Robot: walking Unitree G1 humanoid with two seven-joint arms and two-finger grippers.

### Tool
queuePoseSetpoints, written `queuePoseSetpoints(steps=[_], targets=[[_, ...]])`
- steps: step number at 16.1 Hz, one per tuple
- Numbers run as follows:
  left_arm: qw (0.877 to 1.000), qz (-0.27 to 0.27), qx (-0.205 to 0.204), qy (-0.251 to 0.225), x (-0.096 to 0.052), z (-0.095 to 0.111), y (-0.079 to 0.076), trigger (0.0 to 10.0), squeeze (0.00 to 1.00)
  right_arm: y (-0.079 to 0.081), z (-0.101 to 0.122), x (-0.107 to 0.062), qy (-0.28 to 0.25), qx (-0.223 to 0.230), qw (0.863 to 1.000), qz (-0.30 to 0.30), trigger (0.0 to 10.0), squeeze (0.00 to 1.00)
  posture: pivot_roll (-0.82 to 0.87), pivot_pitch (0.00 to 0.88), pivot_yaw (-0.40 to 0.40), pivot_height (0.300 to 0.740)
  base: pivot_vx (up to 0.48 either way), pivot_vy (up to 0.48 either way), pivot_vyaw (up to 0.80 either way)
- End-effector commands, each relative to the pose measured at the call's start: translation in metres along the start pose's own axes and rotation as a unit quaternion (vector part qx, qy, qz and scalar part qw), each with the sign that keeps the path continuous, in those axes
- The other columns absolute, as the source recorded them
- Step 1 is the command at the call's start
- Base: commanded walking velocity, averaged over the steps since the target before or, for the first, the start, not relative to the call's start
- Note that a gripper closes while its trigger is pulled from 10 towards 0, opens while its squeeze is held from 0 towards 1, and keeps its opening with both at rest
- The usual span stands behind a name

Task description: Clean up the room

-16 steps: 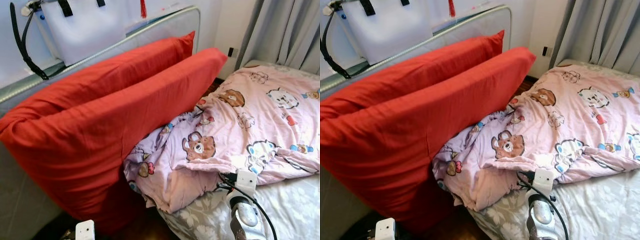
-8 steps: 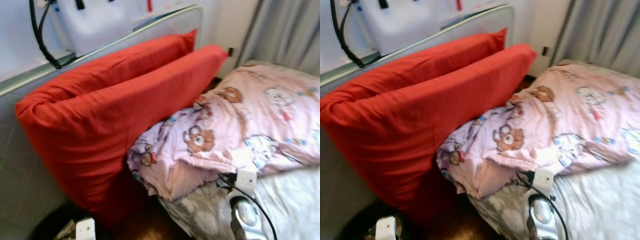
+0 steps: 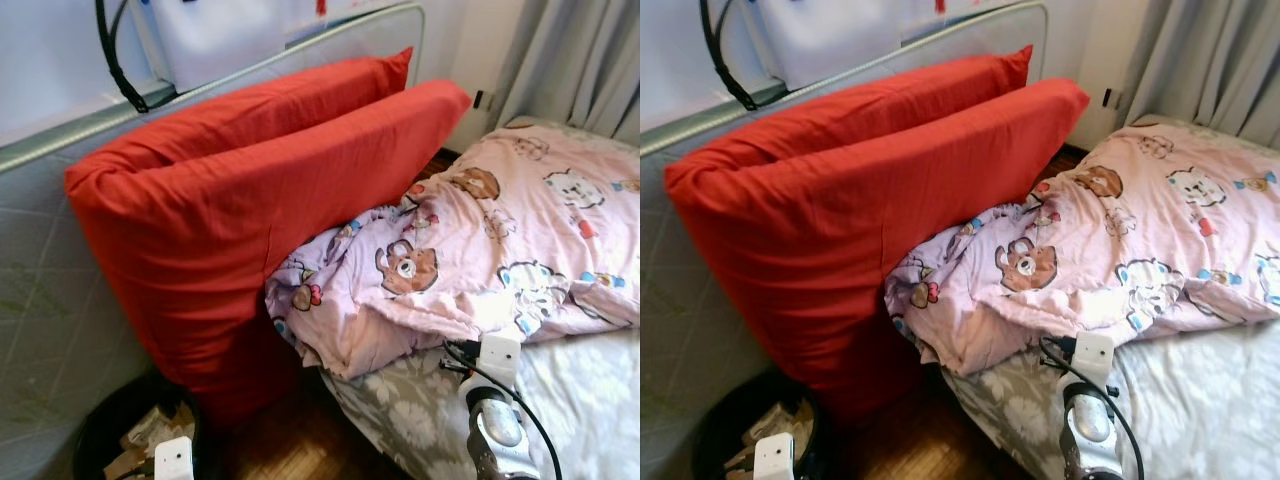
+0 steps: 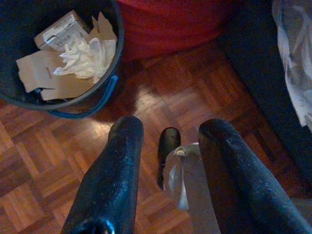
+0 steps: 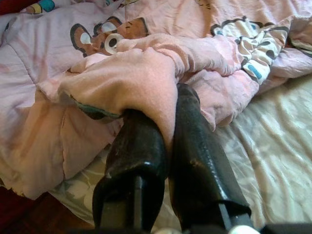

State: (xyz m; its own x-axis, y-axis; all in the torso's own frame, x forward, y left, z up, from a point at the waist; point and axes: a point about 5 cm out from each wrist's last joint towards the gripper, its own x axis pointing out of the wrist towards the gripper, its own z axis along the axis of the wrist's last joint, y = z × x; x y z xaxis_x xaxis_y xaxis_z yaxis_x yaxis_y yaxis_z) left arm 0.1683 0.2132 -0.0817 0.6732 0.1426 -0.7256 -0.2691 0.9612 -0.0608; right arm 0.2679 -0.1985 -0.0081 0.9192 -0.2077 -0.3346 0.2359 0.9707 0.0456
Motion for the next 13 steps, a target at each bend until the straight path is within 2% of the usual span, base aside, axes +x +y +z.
queuePoseSetpoints(steps=[1,9,13], targets=[[1.0,0.004,0.008,0.008,-0.001,-0.004,0.004,10.0,0.0,-0.003,0.001,0.0,-0.001,0.004,1.0,-0.007,10.0,0.0,-0.03,0.015,0.025,0.74,-0.244,0.0,0.0],[1.0,0.005,0.009,0.009,-0.001,-0.003,0.005,10.0,0.0,-0.004,-0.001,-0.001,0.001,0.006,1.0,-0.011,10.0,0.0,-0.02,0.018,0.026,0.74,-0.248,0.0,0.0],[1.0,0.007,0.008,0.014,-0.002,-0.006,0.006,10.0,0.0,-0.015,0.006,0.003,-0.011,0.004,0.999,-0.034,10.0,0.0,-0.02,0.02,0.025,0.74,-0.247,0.0,0.0]])
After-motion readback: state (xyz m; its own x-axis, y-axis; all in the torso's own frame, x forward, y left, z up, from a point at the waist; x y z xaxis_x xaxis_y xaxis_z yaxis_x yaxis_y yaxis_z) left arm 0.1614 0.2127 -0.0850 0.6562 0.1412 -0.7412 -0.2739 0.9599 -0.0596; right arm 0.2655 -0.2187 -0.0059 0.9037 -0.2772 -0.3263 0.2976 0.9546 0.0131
